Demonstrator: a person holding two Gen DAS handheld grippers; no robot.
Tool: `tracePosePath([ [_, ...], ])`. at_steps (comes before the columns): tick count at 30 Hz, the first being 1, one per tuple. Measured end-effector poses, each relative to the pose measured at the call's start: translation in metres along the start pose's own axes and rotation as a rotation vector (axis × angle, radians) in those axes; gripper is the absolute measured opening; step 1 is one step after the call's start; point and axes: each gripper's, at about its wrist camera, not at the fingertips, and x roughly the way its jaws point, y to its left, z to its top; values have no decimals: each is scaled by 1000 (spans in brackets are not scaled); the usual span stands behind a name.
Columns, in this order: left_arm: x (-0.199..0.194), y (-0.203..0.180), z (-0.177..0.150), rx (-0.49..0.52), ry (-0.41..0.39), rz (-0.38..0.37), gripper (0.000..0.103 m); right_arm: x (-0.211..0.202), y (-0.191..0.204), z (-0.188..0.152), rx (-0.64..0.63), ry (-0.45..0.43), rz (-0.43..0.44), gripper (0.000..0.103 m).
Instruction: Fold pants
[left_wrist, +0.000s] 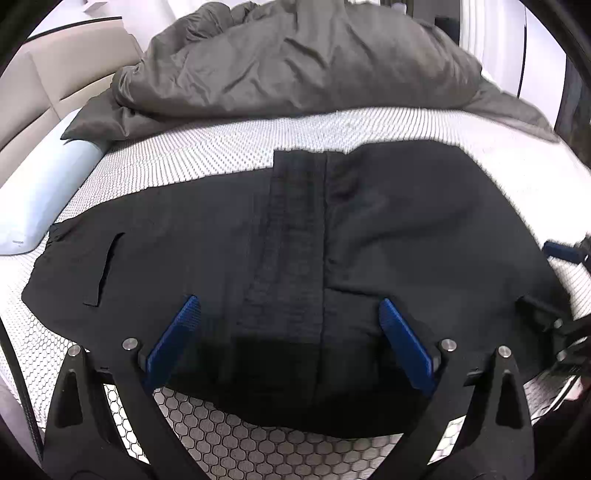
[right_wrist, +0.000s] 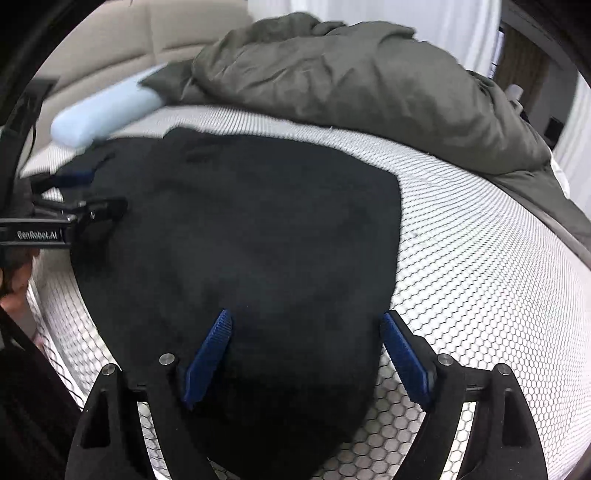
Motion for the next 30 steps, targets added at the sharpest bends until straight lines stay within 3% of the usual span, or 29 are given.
tracePosePath([
  [5,3,10,-3,-16,-2,7,99,2,-35,-3,98,8,4,94],
  [10,-2,16,-3,-40,-12,-17,100,-13,-42,-5,150,-69,47,97],
  [13,-6,6,-4,-1,-21,-69,102,-11,-23,-1,100,-84,78,98],
  [17,7,-2,-15,78,31,-15,102,9,-7,-3,-2,-7,11,98],
  [24,0,39,-28,-48,40,-60,103,-3,-55,-21,156,-3,41,98],
  [30,-14,50,-38,-87,-10,-51,102,-33,-48,-40,152,-73,43,98],
])
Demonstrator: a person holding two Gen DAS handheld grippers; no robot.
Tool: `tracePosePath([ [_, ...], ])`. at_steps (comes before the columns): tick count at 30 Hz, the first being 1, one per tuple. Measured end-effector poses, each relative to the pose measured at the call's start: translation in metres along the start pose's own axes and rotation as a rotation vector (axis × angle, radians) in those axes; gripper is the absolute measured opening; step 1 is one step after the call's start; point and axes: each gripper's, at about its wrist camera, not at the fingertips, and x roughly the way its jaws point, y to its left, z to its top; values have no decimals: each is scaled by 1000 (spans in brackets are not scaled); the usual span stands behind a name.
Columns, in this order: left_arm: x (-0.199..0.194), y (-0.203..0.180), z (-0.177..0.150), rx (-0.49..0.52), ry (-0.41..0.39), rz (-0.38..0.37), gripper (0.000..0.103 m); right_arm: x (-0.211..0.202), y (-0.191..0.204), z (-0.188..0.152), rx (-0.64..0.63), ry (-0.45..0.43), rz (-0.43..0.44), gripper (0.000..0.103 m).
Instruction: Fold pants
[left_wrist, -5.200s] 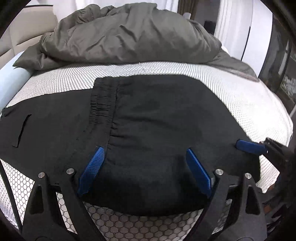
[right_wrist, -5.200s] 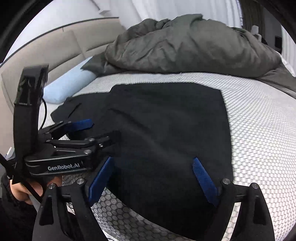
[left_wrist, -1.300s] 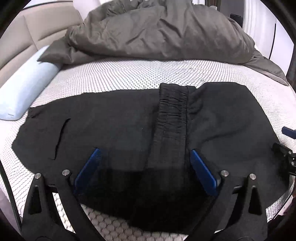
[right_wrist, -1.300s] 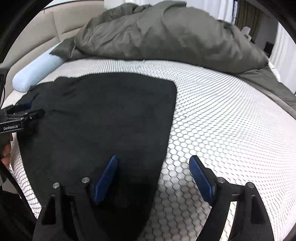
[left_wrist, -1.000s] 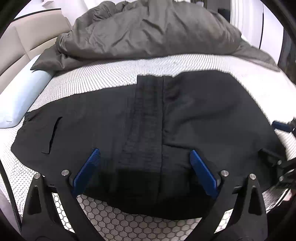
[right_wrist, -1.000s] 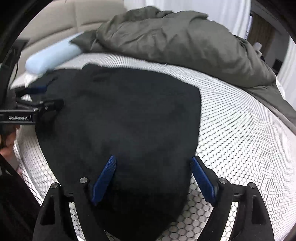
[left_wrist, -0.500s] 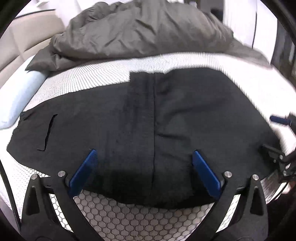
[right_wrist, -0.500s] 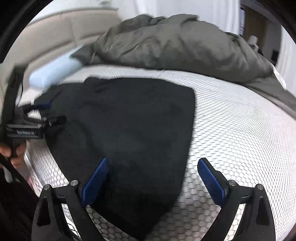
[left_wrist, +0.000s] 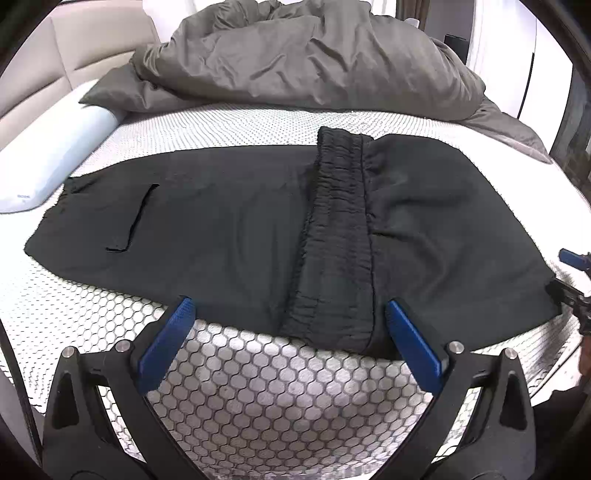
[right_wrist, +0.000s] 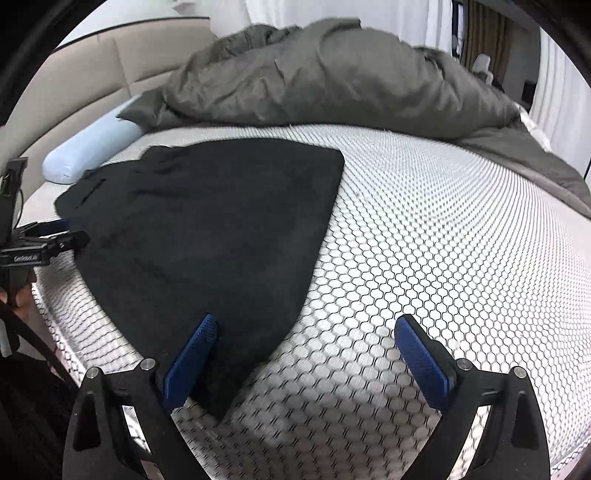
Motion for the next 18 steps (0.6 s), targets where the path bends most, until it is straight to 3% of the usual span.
tracePosePath([
  [3,8,-3,-1,10,25,38,103,8,5,-8,-15,54,-36,98],
  [5,0,-4,0,0,-11,40,103,2,1,-11,1,46,-42,98],
  [9,-21,1,-6,-93,-93,41,102,-20,-24,-26,155,2,56,98],
  [11,-25,-7,-4,-129,-98,-22,102,-24,-34,-36,263,-2,144,89],
  [12,-23,-19,0,-112,-84,-79,102,-24,-36,-39,300,-1,180,72],
  [13,-22,-30,2,-89,-75,-108,102,-22,-38,-41,338,0,211,63],
  [16,-18,-84,11,49,-65,-155,102,-18,-38,-37,399,-3,312,52],
  [18,-14,-113,12,123,-58,-163,102,-18,-38,-38,442,-17,392,50],
])
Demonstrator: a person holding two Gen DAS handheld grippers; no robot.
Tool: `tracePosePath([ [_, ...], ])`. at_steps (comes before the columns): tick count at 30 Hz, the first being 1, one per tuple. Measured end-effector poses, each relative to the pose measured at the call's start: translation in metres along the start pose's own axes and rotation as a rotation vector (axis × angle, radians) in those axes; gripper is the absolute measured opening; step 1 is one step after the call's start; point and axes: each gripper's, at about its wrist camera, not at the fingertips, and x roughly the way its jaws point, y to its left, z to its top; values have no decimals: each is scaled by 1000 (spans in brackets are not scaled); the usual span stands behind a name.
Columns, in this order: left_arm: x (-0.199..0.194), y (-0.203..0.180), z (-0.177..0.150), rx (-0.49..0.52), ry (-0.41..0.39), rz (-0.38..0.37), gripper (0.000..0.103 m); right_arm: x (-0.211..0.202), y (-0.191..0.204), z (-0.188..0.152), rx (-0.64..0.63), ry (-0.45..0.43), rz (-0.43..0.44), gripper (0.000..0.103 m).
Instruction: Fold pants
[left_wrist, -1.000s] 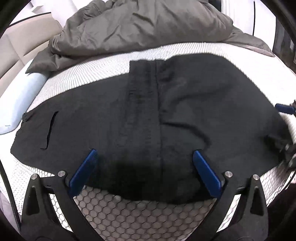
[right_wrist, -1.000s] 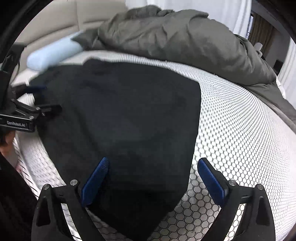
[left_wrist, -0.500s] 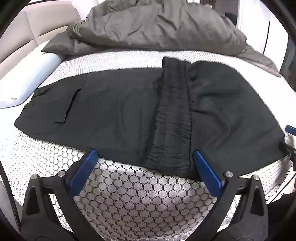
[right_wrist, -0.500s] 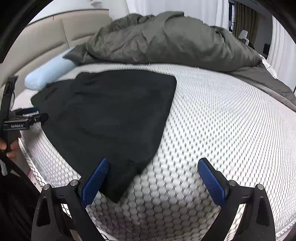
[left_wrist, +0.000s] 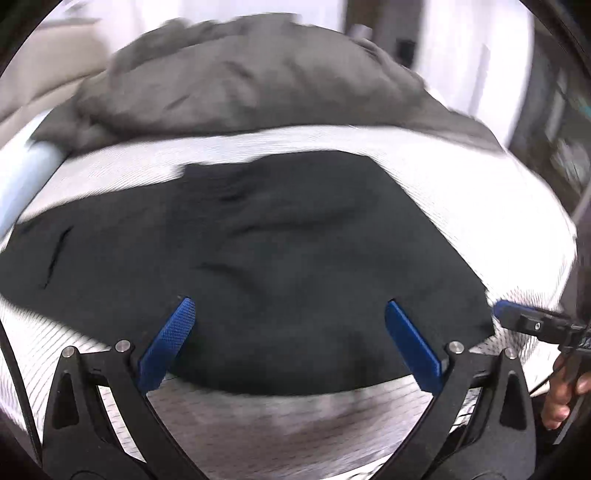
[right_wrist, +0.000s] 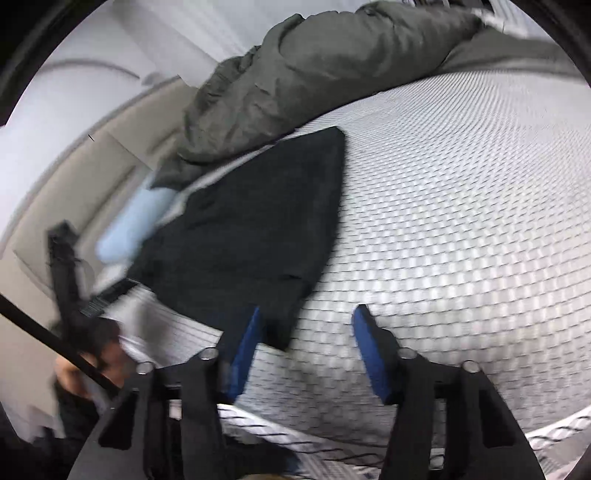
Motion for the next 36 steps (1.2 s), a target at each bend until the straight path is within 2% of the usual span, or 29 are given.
tracePosePath([
  [2,11,-27,4,69,14,18,102,7,2,-4,18,23,23,49],
  [3,17,-38,7,98,24,30,102,11,1,-5,28,33,16,44],
  [5,31,-58,18,139,50,44,102,18,-3,-7,68,46,18,23],
  [6,37,-65,22,148,57,54,102,21,-5,-7,94,50,40,8],
  [7,43,-72,26,154,64,75,102,21,-5,-7,97,49,51,4],
  [10,67,-85,32,156,119,102,102,17,1,-10,61,34,42,3],
  [12,85,-87,35,115,156,99,102,15,3,-15,51,41,39,2],
  [18,100,-79,38,47,156,75,102,12,6,-22,19,61,24,3],
  [20,89,-76,35,37,133,64,102,8,4,-21,31,61,19,8],
  [21,85,-71,37,32,113,51,102,4,4,-20,29,44,14,13],
  [24,65,-66,31,40,43,43,102,-9,11,-14,-8,-56,-33,53],
  [27,63,-64,23,95,73,85,102,-11,30,-7,-102,-123,-83,54],
  [29,49,-55,19,78,47,67,102,-7,43,-2,-167,-127,-105,57],
  [31,24,-35,15,43,-9,37,102,-2,56,5,-226,-124,-131,74],
  [34,-11,1,6,-11,-85,54,102,6,75,16,-315,-141,-175,91],
  [36,-28,33,2,-55,-115,62,102,19,85,30,-343,-154,-187,97],
])
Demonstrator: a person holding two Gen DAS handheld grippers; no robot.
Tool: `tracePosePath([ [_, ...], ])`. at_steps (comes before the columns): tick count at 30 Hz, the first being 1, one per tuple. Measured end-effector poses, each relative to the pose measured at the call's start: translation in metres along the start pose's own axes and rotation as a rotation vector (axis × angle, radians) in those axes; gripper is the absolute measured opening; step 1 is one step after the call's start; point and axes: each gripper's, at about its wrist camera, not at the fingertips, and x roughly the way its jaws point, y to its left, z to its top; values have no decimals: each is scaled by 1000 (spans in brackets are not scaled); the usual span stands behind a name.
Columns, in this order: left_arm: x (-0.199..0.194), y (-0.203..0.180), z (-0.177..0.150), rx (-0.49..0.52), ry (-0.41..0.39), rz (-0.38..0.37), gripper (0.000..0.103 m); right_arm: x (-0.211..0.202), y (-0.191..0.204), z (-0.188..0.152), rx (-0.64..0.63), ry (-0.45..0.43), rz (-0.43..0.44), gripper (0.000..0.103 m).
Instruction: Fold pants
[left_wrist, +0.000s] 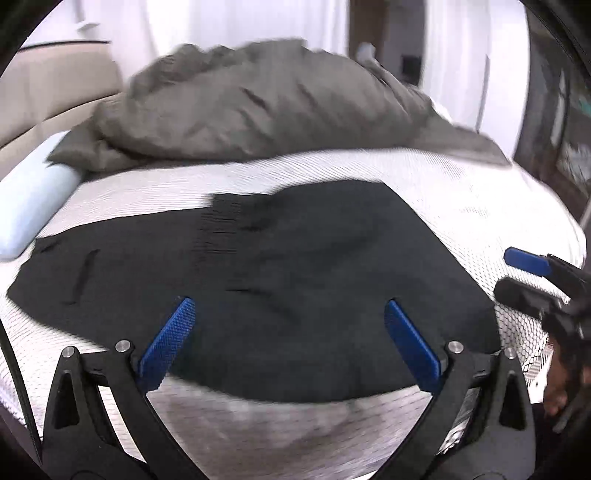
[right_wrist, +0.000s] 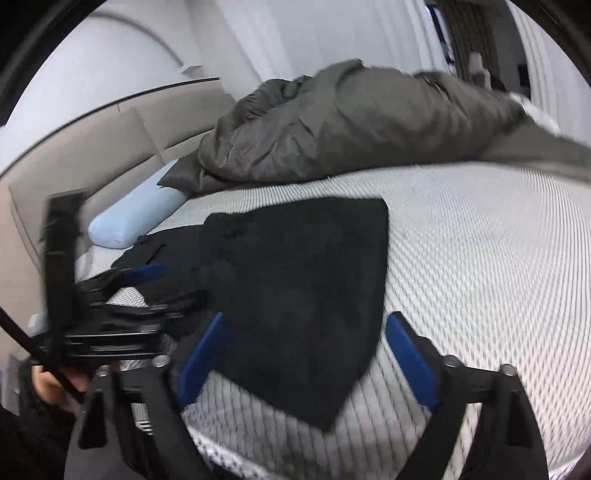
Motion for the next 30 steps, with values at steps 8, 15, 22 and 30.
tracePosePath([
  [8,-30,184,-24,-452,-14,158,102,28,31,12,-33,17,-32,103],
  [15,-6,282,-37,-727,72,192,102,42,47,2,-92,47,-76,103],
  [22,34,321,-26,-805,113,146,102,34,50,0,-106,27,-80,103],
  [30,51,370,-34,-1089,33,169,15,12,47,-7,-149,-9,-99,103],
])
